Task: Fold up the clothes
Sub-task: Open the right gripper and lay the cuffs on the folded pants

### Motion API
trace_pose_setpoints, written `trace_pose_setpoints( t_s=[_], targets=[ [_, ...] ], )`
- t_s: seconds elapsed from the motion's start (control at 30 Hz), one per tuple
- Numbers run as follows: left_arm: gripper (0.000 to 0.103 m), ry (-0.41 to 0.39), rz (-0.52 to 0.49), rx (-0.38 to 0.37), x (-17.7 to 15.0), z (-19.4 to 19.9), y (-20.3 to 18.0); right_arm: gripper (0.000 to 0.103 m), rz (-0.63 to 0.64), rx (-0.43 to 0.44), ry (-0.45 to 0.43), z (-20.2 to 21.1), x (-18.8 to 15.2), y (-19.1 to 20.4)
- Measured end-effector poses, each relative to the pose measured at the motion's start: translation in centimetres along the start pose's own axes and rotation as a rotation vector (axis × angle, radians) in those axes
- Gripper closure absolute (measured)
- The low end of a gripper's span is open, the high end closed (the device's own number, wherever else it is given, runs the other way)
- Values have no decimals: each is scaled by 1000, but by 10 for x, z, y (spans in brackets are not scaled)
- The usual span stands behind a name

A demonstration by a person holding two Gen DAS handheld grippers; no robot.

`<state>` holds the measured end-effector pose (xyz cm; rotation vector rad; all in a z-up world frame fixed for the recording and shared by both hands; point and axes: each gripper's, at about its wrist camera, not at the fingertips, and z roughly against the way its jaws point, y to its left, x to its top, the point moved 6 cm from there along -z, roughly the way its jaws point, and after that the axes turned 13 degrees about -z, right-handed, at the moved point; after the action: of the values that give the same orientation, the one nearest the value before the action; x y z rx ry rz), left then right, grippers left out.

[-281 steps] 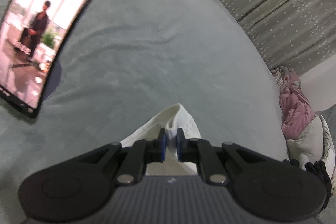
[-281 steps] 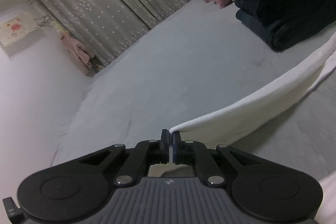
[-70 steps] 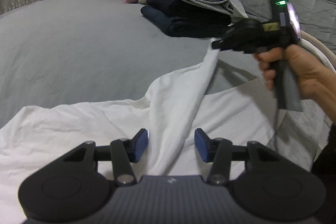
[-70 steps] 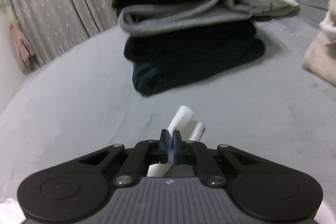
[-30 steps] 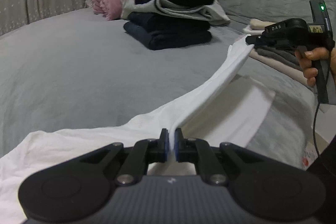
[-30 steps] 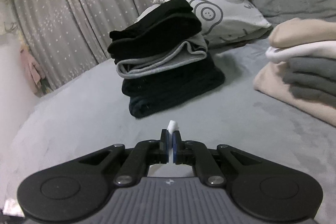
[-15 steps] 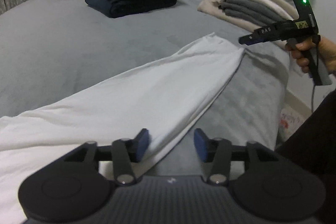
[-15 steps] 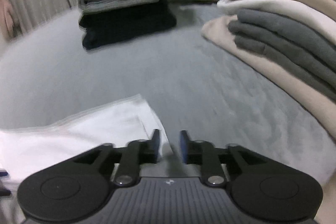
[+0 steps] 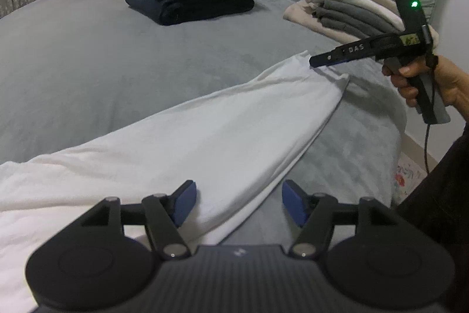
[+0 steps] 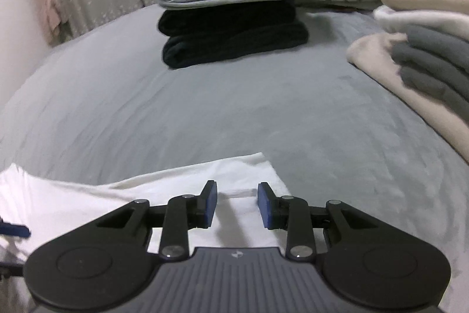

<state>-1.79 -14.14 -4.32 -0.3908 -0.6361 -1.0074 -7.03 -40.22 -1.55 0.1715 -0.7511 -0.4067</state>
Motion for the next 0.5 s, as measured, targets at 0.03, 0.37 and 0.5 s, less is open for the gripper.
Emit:
trace_pose_setpoints(
  t_s=[0.03,0.37,0.5],
  targets=[
    [39,-1,0,0,0,0,0,73,22,0,-2,-1,-1,2],
    [36,11,-16,6,-2,-5,-3,83,146,-27,17,-6,-14,7],
    [36,9,-18,9,-2,-6,-4,92,166,-37,11,-6,-14,8]
  ],
)
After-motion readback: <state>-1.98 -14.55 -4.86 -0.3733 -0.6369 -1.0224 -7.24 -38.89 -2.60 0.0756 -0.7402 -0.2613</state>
